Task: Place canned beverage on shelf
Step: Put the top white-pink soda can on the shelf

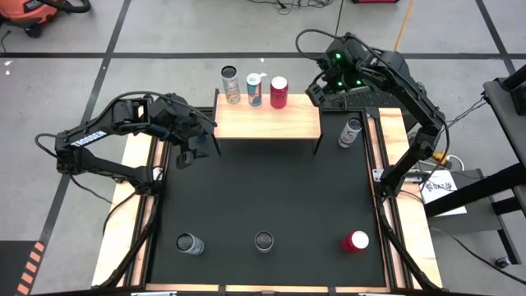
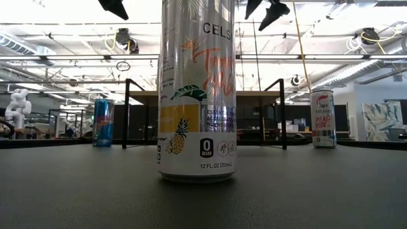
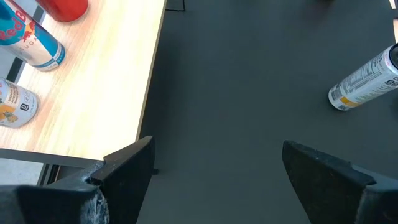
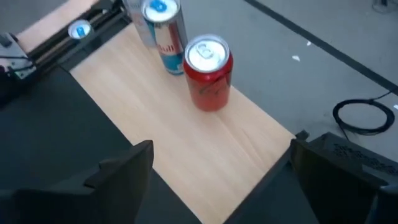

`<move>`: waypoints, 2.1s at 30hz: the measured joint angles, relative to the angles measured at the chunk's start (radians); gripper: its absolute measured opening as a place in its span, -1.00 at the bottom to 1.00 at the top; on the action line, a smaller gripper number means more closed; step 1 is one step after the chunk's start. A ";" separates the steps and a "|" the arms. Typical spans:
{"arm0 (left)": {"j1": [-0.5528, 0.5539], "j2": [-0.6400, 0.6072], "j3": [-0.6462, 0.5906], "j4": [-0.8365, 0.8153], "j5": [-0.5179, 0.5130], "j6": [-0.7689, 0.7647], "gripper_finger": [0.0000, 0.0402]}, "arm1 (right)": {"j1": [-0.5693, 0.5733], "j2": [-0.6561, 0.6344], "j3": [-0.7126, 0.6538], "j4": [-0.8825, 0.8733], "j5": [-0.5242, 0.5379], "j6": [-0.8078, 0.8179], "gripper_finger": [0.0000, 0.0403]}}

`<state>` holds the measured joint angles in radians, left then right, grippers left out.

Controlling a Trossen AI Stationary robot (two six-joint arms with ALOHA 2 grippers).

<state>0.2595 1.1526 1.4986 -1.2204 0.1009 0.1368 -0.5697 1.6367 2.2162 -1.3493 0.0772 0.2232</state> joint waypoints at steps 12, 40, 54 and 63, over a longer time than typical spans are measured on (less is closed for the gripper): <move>0.000 0.000 0.000 0.000 0.000 0.001 0.74 | 0.000 0.000 0.000 0.186 0.000 0.000 0.78; 0.000 0.000 0.000 0.000 0.000 0.001 0.74 | -0.001 0.006 0.000 0.124 0.211 -0.056 0.78; 0.000 0.000 0.000 0.000 0.000 0.000 0.74 | -0.086 0.011 0.000 -0.188 0.209 -0.039 0.78; 0.000 0.000 0.000 0.000 0.000 0.000 0.74 | -0.111 0.013 -0.010 -0.219 0.129 0.028 0.78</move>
<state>0.2593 1.1523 1.4986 -1.2201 0.1009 0.1364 -0.6807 1.6497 2.2063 -1.5681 0.2062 0.2512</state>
